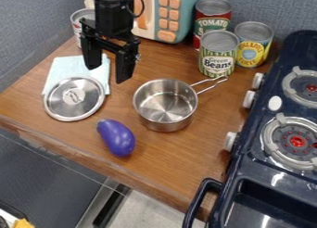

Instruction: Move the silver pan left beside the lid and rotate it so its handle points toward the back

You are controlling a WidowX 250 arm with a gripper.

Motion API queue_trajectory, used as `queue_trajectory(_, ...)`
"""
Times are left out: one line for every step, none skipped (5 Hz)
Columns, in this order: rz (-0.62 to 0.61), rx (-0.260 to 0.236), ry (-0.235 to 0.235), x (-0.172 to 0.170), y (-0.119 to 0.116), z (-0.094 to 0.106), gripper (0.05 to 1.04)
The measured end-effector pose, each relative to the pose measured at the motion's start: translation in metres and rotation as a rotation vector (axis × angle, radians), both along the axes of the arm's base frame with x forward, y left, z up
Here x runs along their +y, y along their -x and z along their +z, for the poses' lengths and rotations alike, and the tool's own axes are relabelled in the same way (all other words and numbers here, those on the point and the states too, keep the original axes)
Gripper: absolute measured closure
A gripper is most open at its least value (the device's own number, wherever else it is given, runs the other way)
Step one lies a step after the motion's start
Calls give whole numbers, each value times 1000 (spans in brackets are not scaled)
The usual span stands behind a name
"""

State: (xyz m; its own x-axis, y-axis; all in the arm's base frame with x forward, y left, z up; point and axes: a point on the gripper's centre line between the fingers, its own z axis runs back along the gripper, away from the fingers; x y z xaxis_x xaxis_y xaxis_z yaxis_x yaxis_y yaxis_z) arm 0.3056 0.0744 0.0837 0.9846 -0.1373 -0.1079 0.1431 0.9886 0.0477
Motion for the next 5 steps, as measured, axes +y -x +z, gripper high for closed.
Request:
queue_trajectory(27,26,-104,-20,-11,-7,83)
queue_trajectory(15,24,-162,-40,-18,-14,83)
queue_trajectory(15,21,-102,-55,-9,-34,83)
queue_trajectory(40,67,-43,-57,-8,-53,83)
queue_trajectory(92,77,0,-41,-6,-55,83)
